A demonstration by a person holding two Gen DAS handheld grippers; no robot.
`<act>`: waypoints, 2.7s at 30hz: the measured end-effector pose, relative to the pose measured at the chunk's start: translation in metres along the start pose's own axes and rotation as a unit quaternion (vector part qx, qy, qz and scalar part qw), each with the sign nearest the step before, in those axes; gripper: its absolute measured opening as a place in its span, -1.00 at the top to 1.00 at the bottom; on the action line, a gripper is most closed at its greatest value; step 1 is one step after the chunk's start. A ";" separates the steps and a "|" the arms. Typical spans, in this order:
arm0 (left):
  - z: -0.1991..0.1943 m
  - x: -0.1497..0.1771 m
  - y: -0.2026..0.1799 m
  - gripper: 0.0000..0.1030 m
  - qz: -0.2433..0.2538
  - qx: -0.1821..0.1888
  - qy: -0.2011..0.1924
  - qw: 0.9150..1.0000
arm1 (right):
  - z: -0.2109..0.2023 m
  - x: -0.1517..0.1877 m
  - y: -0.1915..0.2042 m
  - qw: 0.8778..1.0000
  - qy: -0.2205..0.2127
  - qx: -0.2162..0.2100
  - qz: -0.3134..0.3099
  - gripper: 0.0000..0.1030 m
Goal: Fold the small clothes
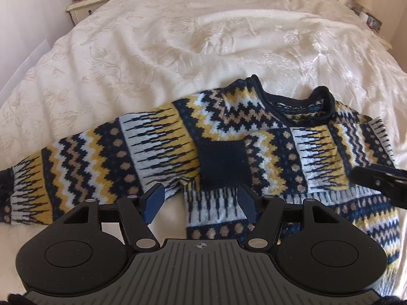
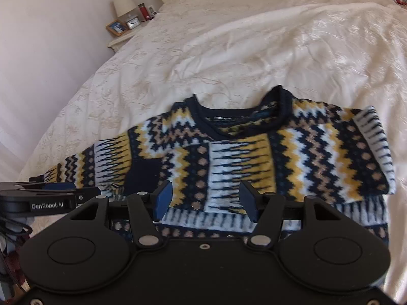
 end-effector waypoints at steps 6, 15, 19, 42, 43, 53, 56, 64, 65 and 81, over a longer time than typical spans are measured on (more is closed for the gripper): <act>0.045 -0.005 -0.017 -0.19 0.012 -0.002 0.023 1.000 | -0.016 0.007 -0.053 0.998 0.005 0.056 0.041 -0.24; 0.102 -0.001 -0.013 -0.19 -0.026 -0.039 0.094 0.995 | -0.023 -0.001 -0.104 0.993 -0.002 0.092 0.069 -0.25; 0.108 -0.005 -0.016 -0.07 -0.043 -0.040 0.097 0.994 | -0.023 -0.005 -0.124 0.992 -0.002 0.102 0.078 -0.25; 0.099 -0.029 0.015 0.93 -0.038 -0.131 0.052 0.989 | 0.034 -0.034 -0.206 0.987 0.014 0.130 0.093 -0.41; 0.101 -0.028 0.014 0.93 -0.038 -0.126 0.055 0.990 | 0.040 -0.033 -0.207 0.987 0.025 0.141 0.076 -0.36; 0.085 -0.018 0.013 0.83 -0.052 -0.112 0.054 0.991 | 0.048 -0.028 -0.228 0.971 0.049 0.223 0.071 -0.27; 0.072 -0.016 0.014 0.82 -0.057 -0.108 0.045 0.992 | 0.033 -0.035 -0.219 0.975 0.016 0.205 0.083 -0.32; 0.040 0.000 0.023 0.48 -0.089 -0.078 0.043 0.992 | 0.026 0.000 -0.201 0.975 0.059 0.205 0.060 -0.42; 0.036 0.003 0.026 0.47 -0.098 -0.073 0.042 0.992 | 0.023 0.002 -0.200 0.974 0.058 0.210 0.059 -0.45; -0.024 0.059 0.133 -0.29 -0.199 -0.116 0.016 0.973 | -0.028 -0.005 -0.115 0.988 0.006 0.147 0.044 -0.99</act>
Point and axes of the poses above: each gripper's, at about its wrist camera, not at the fingertips, and z roughly the way its jaws point, y to its left, x to its underside, the point moved 1 cm from there along z, roughly the way its jaws point, and after that the axes turned 14 degrees about -y, right-handed, at the moved point
